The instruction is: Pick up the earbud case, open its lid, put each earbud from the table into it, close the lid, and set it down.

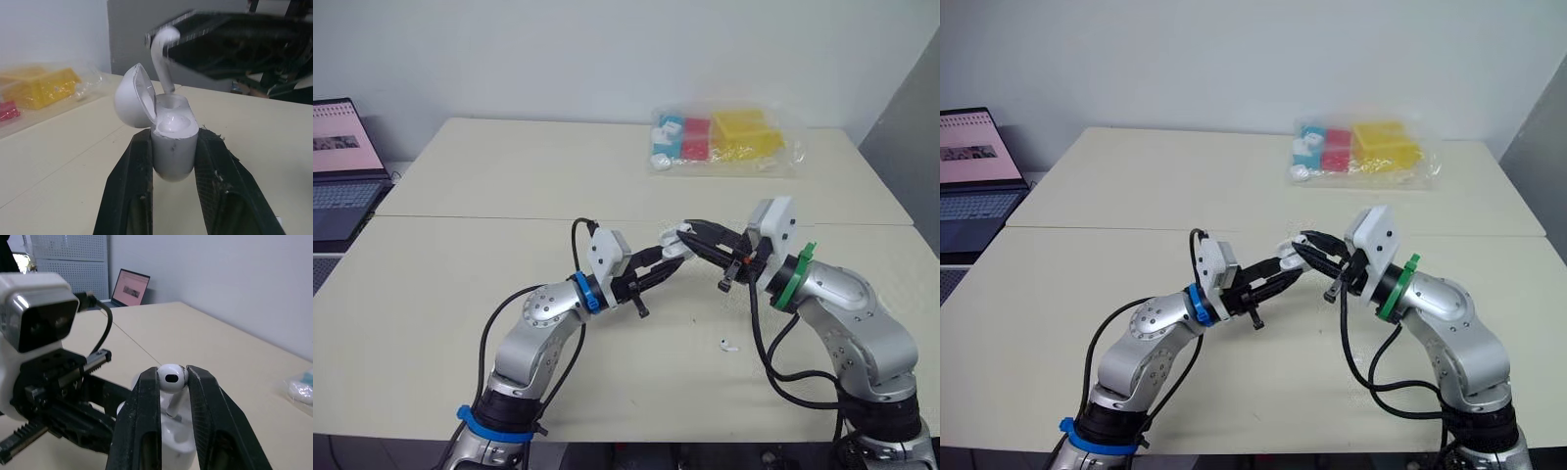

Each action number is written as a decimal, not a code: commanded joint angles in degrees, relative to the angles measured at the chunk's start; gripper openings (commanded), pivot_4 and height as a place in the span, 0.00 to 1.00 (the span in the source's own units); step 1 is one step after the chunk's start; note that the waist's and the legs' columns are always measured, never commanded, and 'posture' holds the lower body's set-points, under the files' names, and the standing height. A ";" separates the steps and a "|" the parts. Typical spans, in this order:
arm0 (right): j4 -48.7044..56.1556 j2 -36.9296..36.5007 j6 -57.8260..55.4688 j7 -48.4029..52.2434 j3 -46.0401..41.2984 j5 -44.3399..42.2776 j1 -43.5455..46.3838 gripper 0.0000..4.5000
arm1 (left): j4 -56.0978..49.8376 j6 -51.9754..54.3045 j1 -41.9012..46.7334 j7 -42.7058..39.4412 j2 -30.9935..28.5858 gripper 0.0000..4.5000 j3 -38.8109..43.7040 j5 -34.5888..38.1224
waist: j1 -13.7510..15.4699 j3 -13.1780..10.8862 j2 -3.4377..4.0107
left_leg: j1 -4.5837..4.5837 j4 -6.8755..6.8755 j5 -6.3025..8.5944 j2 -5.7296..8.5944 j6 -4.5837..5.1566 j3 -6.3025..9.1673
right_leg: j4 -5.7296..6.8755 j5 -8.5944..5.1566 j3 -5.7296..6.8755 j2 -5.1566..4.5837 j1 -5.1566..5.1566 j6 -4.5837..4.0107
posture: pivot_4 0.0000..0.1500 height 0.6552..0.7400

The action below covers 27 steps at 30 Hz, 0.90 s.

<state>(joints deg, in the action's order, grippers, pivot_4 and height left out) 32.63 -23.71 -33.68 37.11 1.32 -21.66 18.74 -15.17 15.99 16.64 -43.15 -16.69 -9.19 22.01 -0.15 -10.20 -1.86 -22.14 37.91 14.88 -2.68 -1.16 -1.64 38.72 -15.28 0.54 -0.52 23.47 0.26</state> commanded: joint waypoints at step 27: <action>2.44 -5.88 2.34 0.80 -1.80 -4.09 -2.65 0.73 | -1.61 -0.54 1.08 0.24 -0.49 0.18 0.51 0.09 | 0.02 -0.01 0.01 | -0.03 0.00 0.00 -0.02 0.00 0.01 | -0.02 0.00 0.01 0.00 0.02 0.00 | 1.00 0.97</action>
<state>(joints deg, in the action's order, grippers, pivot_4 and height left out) 31.66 -28.80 -30.23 37.94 2.07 -23.44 15.01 -15.18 16.85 16.86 -43.14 -17.28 -8.98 22.20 -0.13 -10.20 -1.85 -22.17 37.90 14.88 -2.70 -1.16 -1.63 38.69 -15.29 0.55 -0.52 23.50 0.26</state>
